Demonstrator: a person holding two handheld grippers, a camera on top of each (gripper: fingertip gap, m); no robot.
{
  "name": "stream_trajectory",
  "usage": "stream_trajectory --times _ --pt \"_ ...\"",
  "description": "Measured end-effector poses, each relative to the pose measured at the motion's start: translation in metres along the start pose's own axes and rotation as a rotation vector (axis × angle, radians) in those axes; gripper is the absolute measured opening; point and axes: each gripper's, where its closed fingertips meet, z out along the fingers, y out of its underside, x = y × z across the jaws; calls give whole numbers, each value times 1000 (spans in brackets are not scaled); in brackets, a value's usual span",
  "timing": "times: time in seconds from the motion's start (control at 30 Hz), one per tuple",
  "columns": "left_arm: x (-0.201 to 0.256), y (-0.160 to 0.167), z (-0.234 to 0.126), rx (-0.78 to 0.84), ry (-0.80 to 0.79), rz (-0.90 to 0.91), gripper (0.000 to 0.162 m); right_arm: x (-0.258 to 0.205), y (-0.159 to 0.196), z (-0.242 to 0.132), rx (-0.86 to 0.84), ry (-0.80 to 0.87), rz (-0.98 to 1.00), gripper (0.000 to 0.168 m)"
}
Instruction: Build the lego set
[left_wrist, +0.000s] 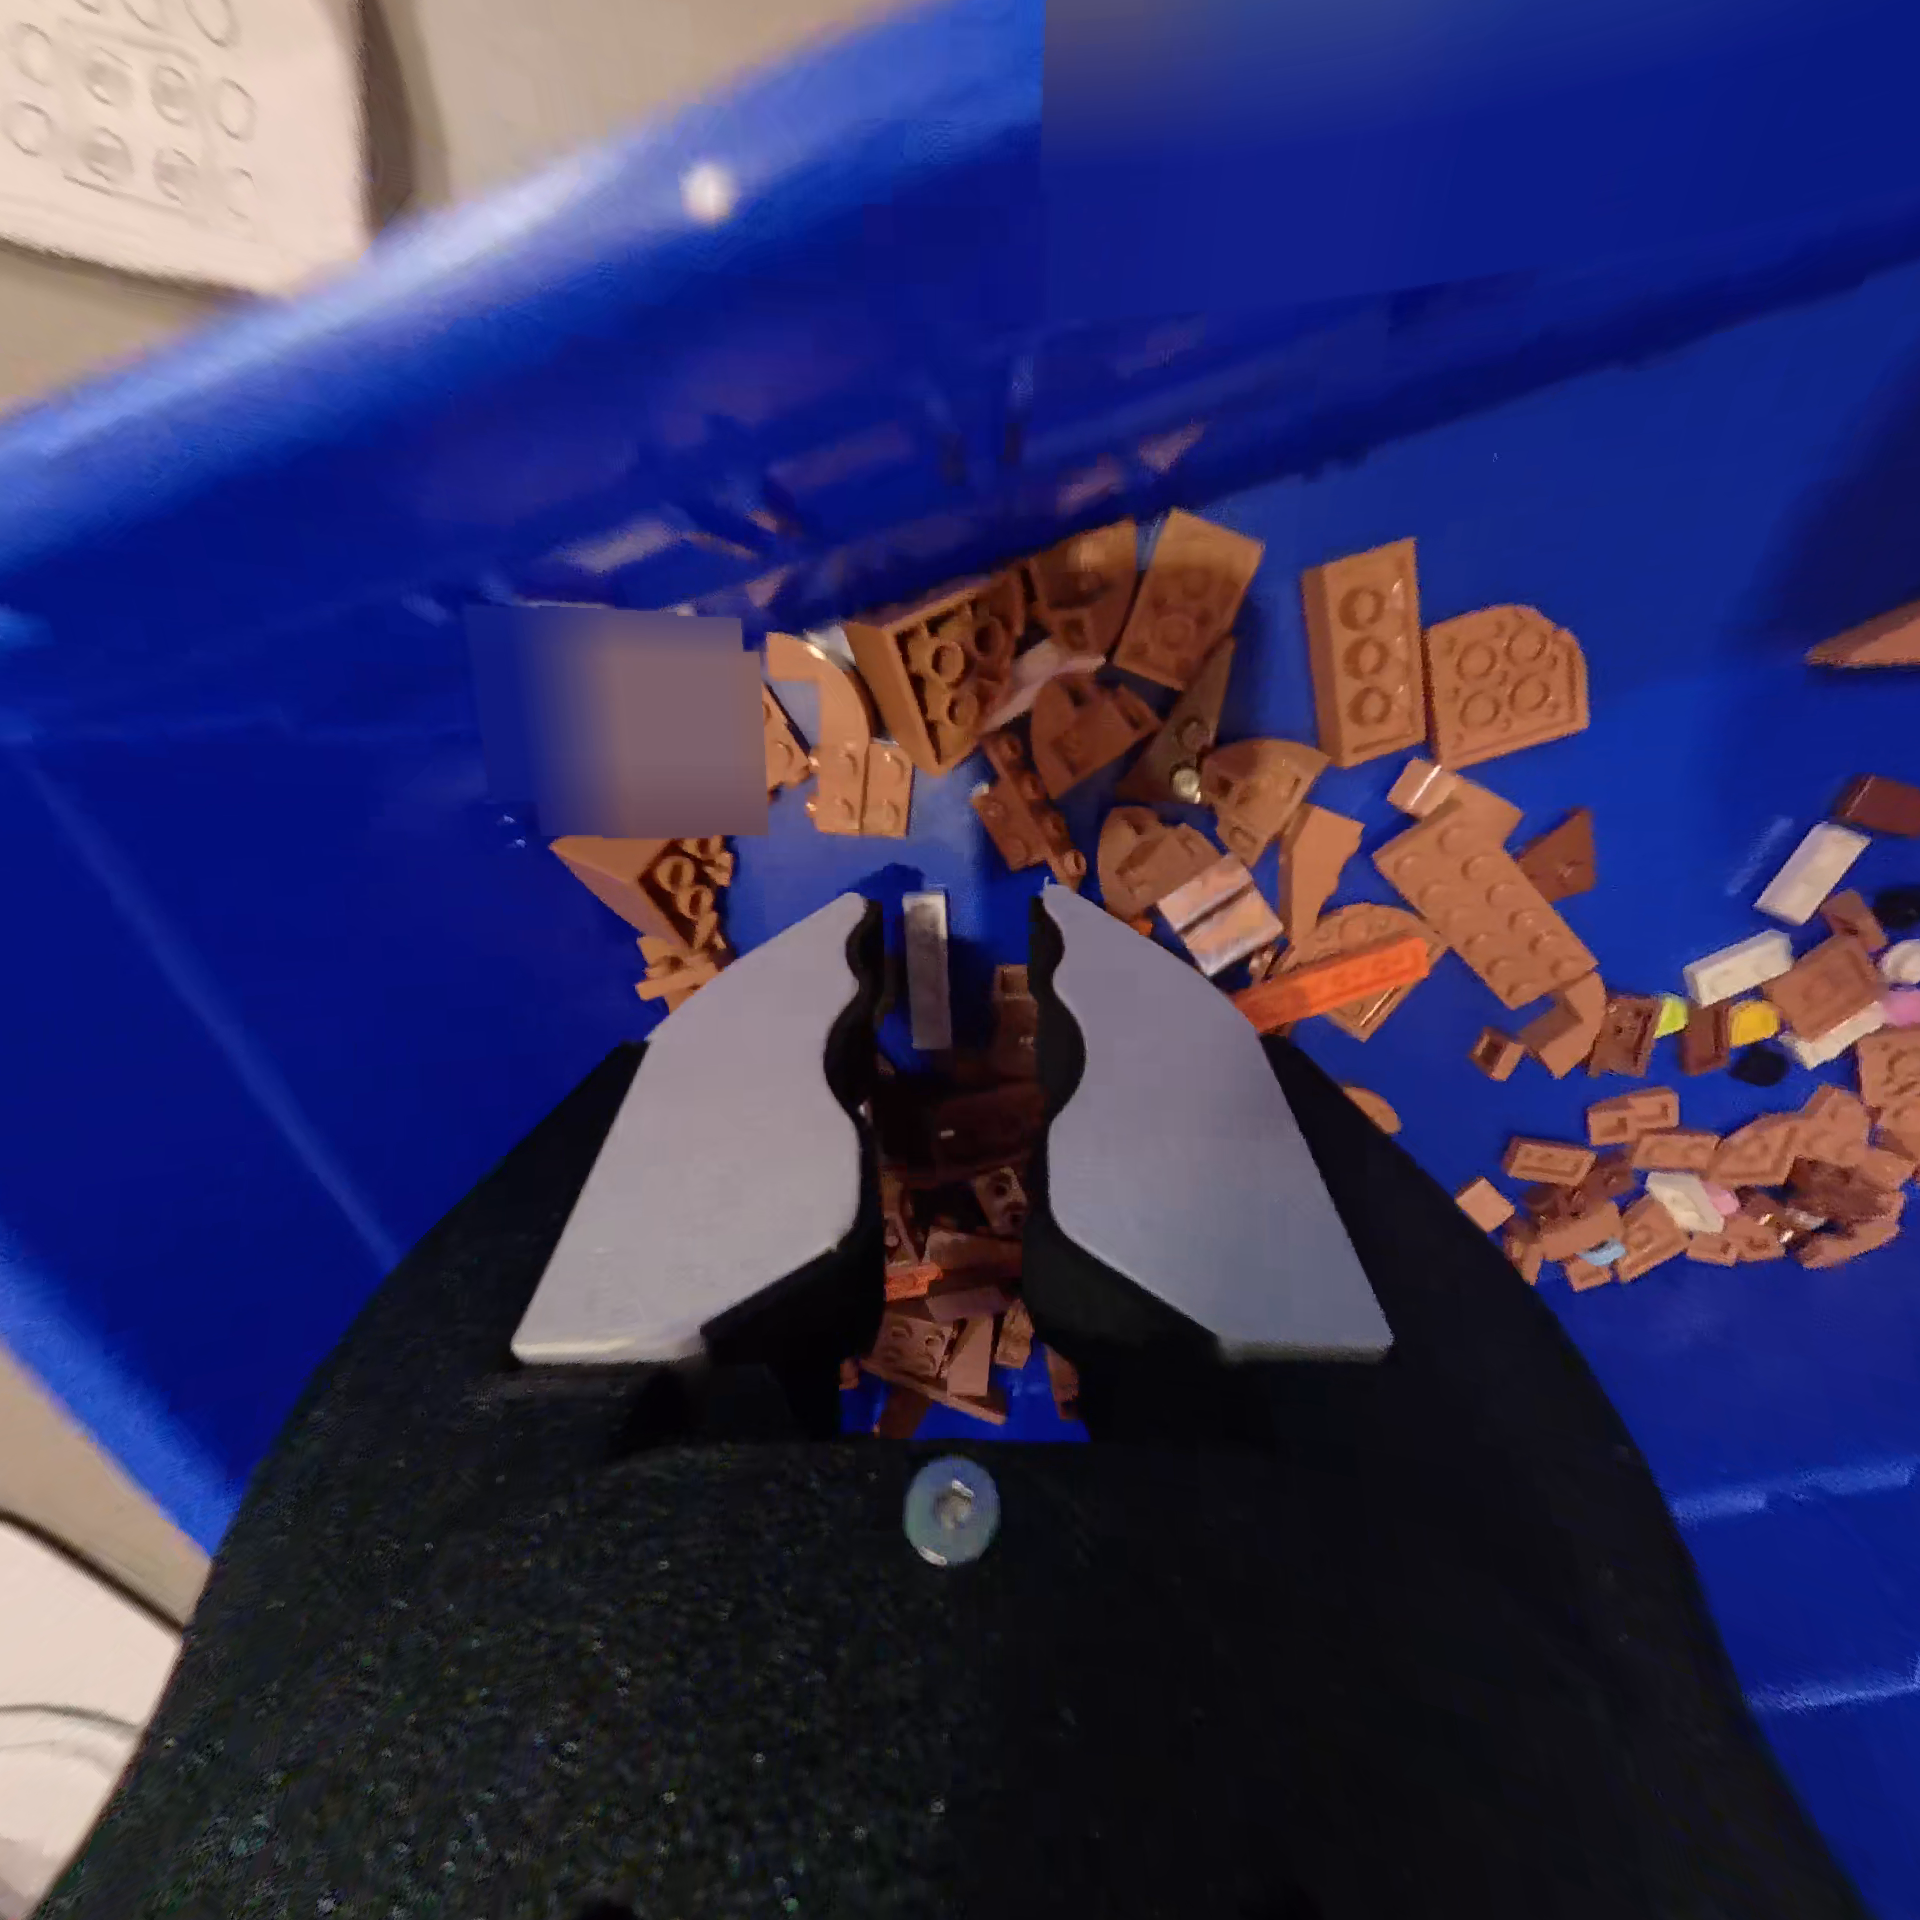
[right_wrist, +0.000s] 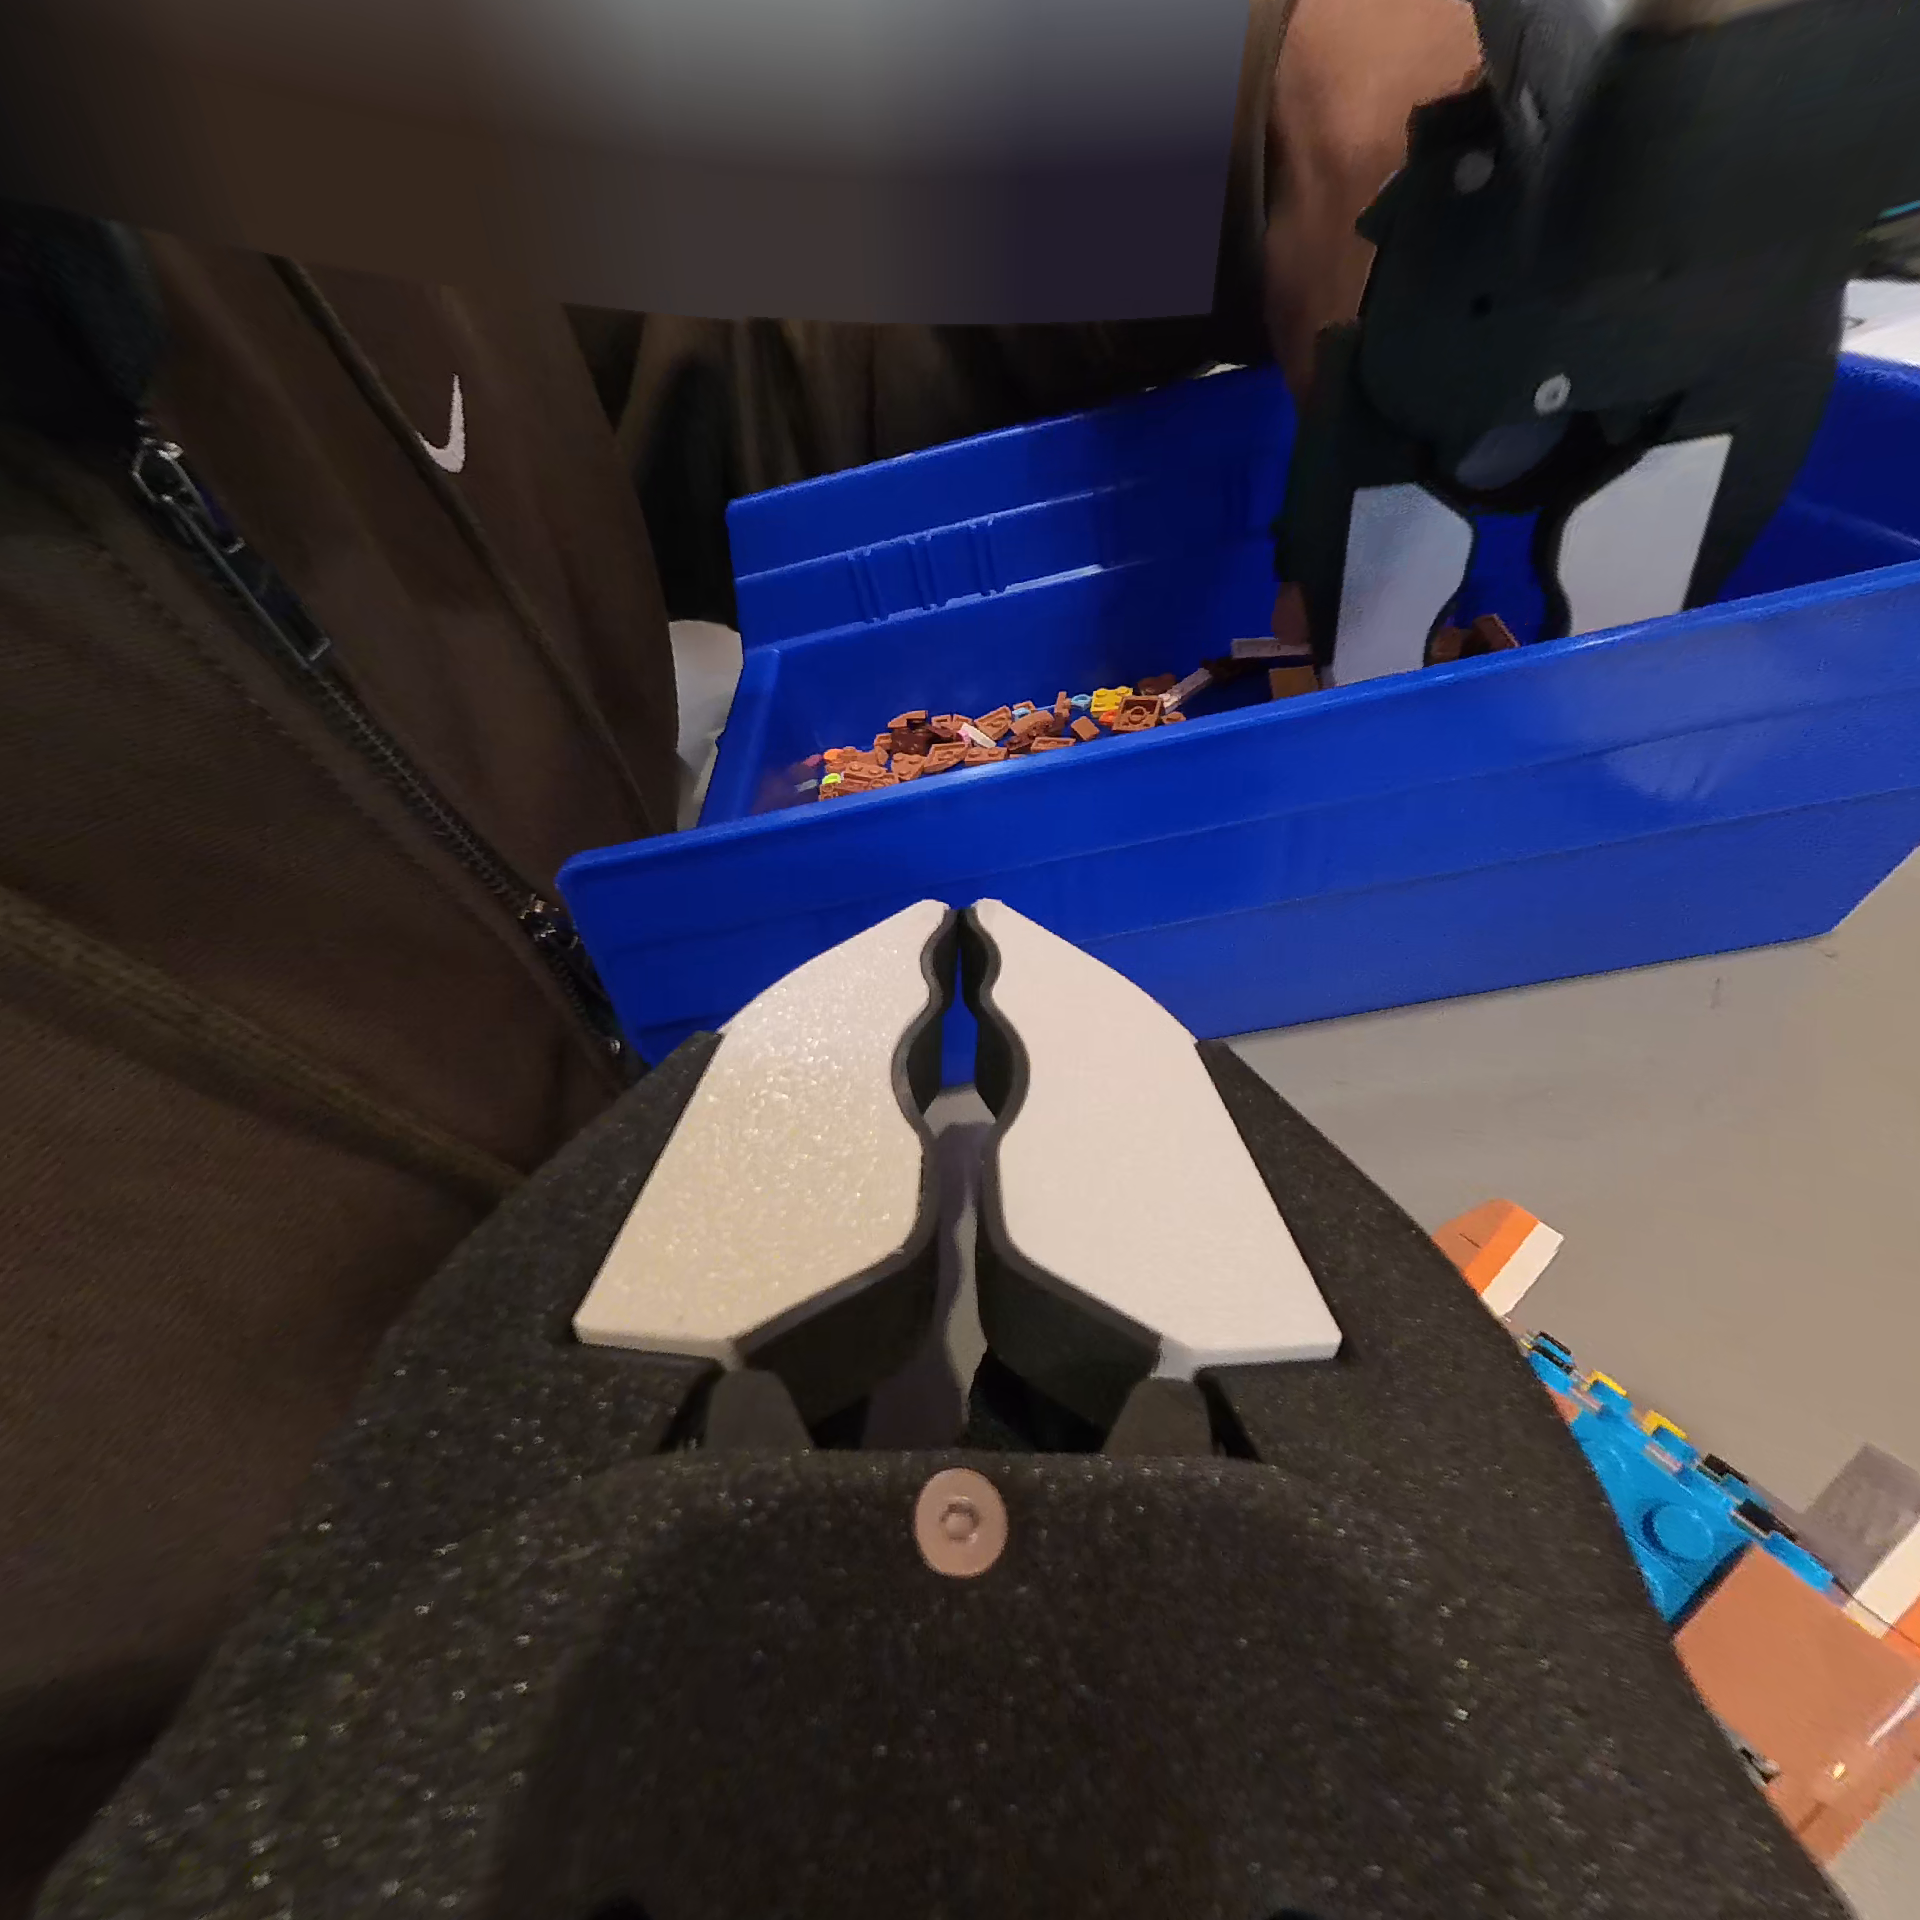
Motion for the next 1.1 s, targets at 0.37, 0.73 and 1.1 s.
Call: stream_trajectory --times 0.37,0.73,1.1 --pt "-11 -39 3 137 -91 -67 19 1 1 1 -2 9 -3 0" --pt "-18 -13 5 43 -118 -130 1 1 1 1 -7 8 1 0" --pt "-4 -27 10 62 -88 -44 25 1 1 1 -8 11 -1 0"
